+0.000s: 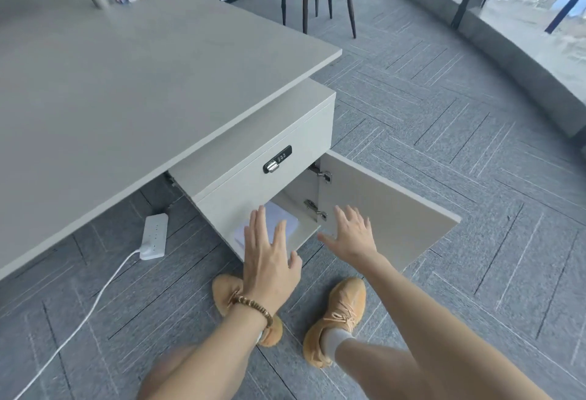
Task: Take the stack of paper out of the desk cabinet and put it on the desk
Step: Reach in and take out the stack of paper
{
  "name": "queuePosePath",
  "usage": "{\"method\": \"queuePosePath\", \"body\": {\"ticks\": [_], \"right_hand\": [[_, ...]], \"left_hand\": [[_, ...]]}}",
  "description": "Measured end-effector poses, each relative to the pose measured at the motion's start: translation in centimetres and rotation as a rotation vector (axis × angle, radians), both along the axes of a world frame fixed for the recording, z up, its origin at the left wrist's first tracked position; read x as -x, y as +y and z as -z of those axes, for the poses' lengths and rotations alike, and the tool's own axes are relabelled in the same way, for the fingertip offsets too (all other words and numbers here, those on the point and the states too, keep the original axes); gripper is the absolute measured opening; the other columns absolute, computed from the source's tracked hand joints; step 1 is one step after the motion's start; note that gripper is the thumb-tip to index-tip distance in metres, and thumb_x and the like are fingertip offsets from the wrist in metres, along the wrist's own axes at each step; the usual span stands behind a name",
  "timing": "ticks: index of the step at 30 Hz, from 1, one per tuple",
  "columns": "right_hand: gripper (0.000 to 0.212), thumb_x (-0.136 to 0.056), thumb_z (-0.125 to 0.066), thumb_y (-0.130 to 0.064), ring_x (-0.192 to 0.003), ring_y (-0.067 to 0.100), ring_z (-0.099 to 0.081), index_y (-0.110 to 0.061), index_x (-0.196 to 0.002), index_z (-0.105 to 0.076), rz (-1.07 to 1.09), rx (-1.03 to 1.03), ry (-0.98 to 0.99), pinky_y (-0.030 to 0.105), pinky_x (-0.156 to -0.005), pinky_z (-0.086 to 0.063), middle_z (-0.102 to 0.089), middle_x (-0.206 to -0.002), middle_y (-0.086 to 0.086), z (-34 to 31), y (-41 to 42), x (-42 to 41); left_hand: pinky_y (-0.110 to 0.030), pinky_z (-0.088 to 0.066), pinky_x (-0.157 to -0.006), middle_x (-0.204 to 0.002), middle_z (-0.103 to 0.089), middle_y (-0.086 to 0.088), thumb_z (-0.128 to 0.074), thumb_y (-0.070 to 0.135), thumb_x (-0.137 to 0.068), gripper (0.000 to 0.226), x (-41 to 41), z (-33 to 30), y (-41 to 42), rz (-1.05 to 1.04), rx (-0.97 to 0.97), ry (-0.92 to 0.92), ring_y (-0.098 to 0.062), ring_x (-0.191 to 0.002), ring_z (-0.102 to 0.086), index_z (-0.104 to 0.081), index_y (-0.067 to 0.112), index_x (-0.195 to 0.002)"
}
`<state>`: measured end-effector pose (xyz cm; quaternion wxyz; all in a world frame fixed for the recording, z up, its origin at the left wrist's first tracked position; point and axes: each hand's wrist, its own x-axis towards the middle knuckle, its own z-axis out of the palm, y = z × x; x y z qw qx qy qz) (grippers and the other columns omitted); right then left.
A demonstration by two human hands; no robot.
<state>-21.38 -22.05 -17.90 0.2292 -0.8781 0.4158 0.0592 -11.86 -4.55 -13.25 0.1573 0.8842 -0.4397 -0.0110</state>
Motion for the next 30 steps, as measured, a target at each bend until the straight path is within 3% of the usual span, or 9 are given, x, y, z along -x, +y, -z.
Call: {"method": "queuePosePath", "body": {"ticks": [2, 4, 8, 11, 17, 23, 26, 28, 30], "right_hand": [[0.079, -0.09, -0.052, -0.057, -0.144, 0.034, -0.036, -0.015, -0.153, -0.03, -0.016, -0.053, -0.009, 0.05, -0.118, -0.027, -0.039, -0.155, 0.014, 1.7, 0.1, -1.1], [0.08, -0.09, -0.053, -0.055, -0.136, 0.036, -0.046, -0.015, -0.154, -0.028, -0.021, -0.115, 0.001, 0.048, -0.112, -0.037, -0.043, -0.152, 0.014, 3.7, -0.1, -2.1], [0.074, -0.093, -0.055, -0.051, -0.129, 0.038, -0.053, -0.012, -0.151, -0.032, -0.013, -0.232, 0.043, 0.05, -0.104, -0.046, -0.044, -0.149, 0.016, 8.8, -1.5, -4.2], [0.071, -0.094, -0.055, -0.05, -0.125, 0.037, -0.056, -0.011, -0.149, -0.034, 0.006, -0.319, 0.065, 0.051, -0.1, -0.05, -0.045, -0.147, 0.016, 13.1, -2.9, -6.2], [0.07, -0.093, -0.059, -0.044, -0.135, 0.036, -0.047, -0.011, -0.149, -0.034, -0.04, -0.424, 0.137, 0.05, -0.107, -0.045, -0.041, -0.151, 0.014, 20.8, -5.0, -10.9], [0.074, -0.092, -0.063, -0.043, -0.131, 0.036, -0.051, -0.009, -0.15, -0.032, -0.037, -0.457, 0.108, 0.049, -0.107, -0.046, -0.044, -0.145, 0.017, 27.0, -7.5, -14.6], [0.074, -0.091, -0.063, -0.043, -0.13, 0.036, -0.051, -0.009, -0.149, -0.033, -0.027, -0.431, 0.079, 0.049, -0.105, -0.047, -0.045, -0.144, 0.017, 29.6, -8.5, -16.4], [0.073, -0.091, -0.062, -0.042, -0.131, 0.036, -0.049, -0.008, -0.148, -0.033, -0.044, -0.417, 0.062, 0.049, -0.106, -0.045, -0.043, -0.146, 0.017, 31.1, -8.8, -17.6], [0.075, -0.092, -0.062, -0.039, -0.14, 0.037, -0.04, -0.007, -0.152, -0.029, -0.091, -0.392, 0.057, 0.047, -0.114, -0.038, -0.036, -0.154, 0.019, 32.5, -8.9, -18.6]], "left_hand": [[-0.046, -0.03, -0.118, -0.158, -0.026, -0.027, -0.066, 0.022, -0.087, 0.06, -0.4, 3.8, -0.9, -0.135, -0.045, 0.293, -0.041, -0.149, -0.023, -0.047, 0.005, -0.141], [-0.041, -0.038, -0.109, -0.152, -0.037, -0.024, -0.063, 0.021, -0.09, 0.058, -1.5, 7.3, -1.8, -0.322, -0.071, 0.542, -0.037, -0.142, -0.034, -0.043, 0.004, -0.142], [-0.047, -0.049, -0.098, -0.135, -0.05, -0.021, -0.059, 0.02, -0.091, 0.05, -3.6, 13.4, -3.2, -0.475, -0.133, 0.75, -0.04, -0.12, -0.054, -0.042, 0.005, -0.136], [-0.046, -0.05, -0.097, -0.137, -0.051, -0.019, -0.06, 0.024, -0.091, 0.055, -5.4, 17.9, -4.8, -0.518, -0.175, 0.803, -0.039, -0.121, -0.055, -0.039, 0.008, -0.14], [-0.042, -0.041, -0.106, -0.15, -0.045, -0.022, -0.06, 0.017, -0.092, 0.066, -8.8, 25.1, -8.4, -0.81, -0.116, 0.951, -0.038, -0.134, -0.049, -0.03, 0.001, -0.149], [-0.043, -0.05, -0.097, -0.136, -0.053, -0.029, -0.064, 0.015, -0.087, 0.057, -12.5, 30.9, -10.5, -0.944, -0.151, 0.919, -0.043, -0.119, -0.059, -0.037, -0.006, -0.133], [-0.038, -0.048, -0.086, -0.132, -0.056, -0.029, -0.064, 0.013, -0.086, 0.046, -14.2, 33.5, -10.7, -0.985, -0.166, 0.885, -0.043, -0.117, -0.06, -0.04, -0.003, -0.121], [-0.037, -0.048, -0.082, -0.129, -0.06, -0.028, -0.068, 0.016, -0.082, 0.052, -14.9, 34.8, -11.0, -1.008, -0.153, 0.864, -0.042, -0.115, -0.063, -0.042, -0.005, -0.121], [-0.041, -0.056, -0.088, -0.126, -0.065, -0.026, -0.072, 0.022, -0.075, 0.064, -15.8, 36.0, -11.0, -1.02, -0.131, 0.856, -0.04, -0.111, -0.068, -0.047, -0.008, -0.126]]}}
